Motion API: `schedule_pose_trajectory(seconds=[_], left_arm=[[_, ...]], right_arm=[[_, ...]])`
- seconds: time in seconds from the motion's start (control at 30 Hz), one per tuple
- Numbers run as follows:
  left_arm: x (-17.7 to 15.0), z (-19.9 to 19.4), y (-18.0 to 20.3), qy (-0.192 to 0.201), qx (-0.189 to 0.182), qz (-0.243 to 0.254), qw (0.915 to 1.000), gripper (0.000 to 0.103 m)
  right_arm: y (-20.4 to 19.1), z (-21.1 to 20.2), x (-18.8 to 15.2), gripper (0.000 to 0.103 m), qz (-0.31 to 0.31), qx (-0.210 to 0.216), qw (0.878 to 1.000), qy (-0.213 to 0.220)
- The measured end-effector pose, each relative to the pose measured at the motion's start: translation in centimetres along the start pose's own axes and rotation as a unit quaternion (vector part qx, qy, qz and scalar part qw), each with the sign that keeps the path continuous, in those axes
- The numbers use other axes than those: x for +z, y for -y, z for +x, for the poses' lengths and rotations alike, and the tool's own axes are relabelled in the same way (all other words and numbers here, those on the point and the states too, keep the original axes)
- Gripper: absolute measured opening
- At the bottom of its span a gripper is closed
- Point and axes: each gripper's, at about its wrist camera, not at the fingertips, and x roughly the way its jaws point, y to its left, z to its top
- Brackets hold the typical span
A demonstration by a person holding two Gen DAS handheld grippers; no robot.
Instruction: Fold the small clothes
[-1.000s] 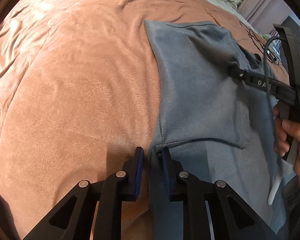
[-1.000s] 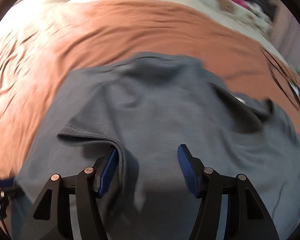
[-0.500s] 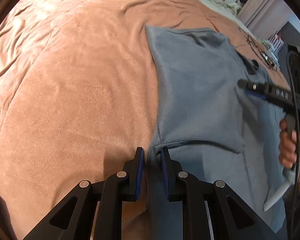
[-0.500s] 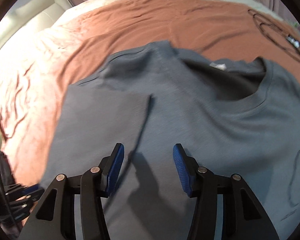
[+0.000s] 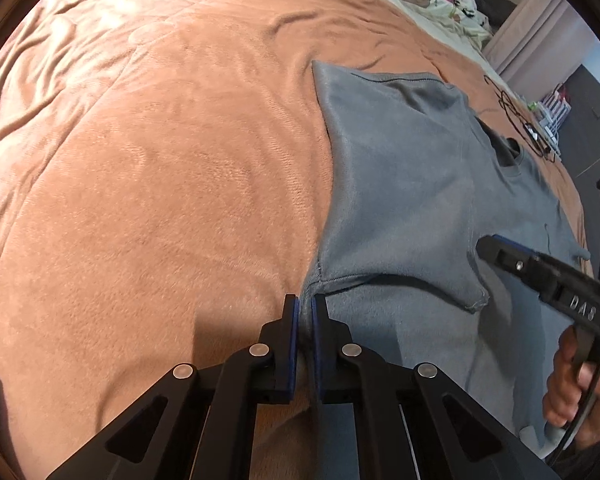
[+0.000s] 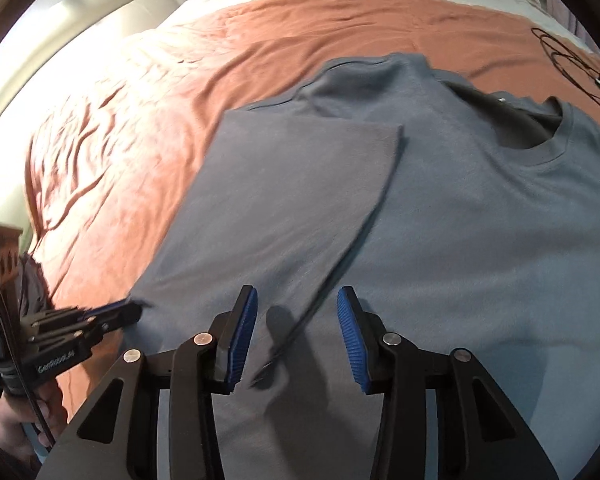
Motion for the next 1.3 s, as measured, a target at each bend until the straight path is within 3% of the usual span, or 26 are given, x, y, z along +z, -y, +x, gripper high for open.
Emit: schedule_pose_trajectory(seconds=[0.17, 0.3, 0.43, 0.67, 0.7, 0.77, 0.8, 0.93, 1.07, 1.13, 1.3], left_arm=[[-0.3, -1.1, -0.3, 0.005, 0.003, -0.010, 0.9999, 0.007], [-0.6, -2.6, -1.0, 0.010, 0.002, -0.024, 0.9997, 0.007], [-1.3, -4.1, -1.2, 0.015, 0.006, -0.034, 0.9993, 0.007], [-2.8, -7.0, 0.0, 0.024, 0.004, -0.043, 0.9988, 0.008], [-3.1, -7.6, 0.3, 0.026, 0.005, -0.044, 0.9987, 0.010], [-3.5, -8.4, 0.9, 0.029, 0.010, -0.045, 0.9985, 0.025], [-3.8, -8.9, 1.2, 0.033, 0.013, -0.045, 0.9984, 0.040], [-5.0, -11.5, 2.7, 0.064, 0.019, -0.043, 0.9968, 0.078], [-6.2, -13.9, 4.5, 0.084, 0.024, -0.035, 0.9955, 0.090], [-6.8, -15.0, 5.6, 0.090, 0.026, -0.031, 0.9952, 0.096], [-8.3, -17.4, 7.8, 0.109, 0.030, -0.016, 0.9935, 0.101]], right_arm=[[-1.3, 0.4, -1.2, 0.035, -0.013, 0.008, 1.000, -0.002], [-1.9, 1.6, -2.2, 0.033, -0.051, -0.026, 0.998, -0.035], [-2.6, 1.2, -2.3, 0.029, -0.061, -0.034, 0.996, -0.055], [-2.3, -2.7, -2.4, 0.029, -0.059, -0.052, 0.995, -0.055], [-2.4, -4.1, -2.7, 0.029, -0.057, -0.052, 0.996, -0.052], [-2.5, -5.8, -2.9, 0.030, -0.057, -0.053, 0.996, -0.048], [-2.5, -6.8, -3.1, 0.035, -0.060, -0.058, 0.996, -0.043], [-2.3, -11.2, -4.4, 0.074, -0.060, -0.070, 0.996, -0.014], [-1.6, -15.2, -5.8, 0.086, -0.054, -0.076, 0.996, 0.001], [-1.3, -17.3, -6.7, 0.101, -0.048, -0.084, 0.995, 0.009], [-0.8, -21.9, -8.7, 0.103, -0.034, -0.089, 0.995, 0.033]])
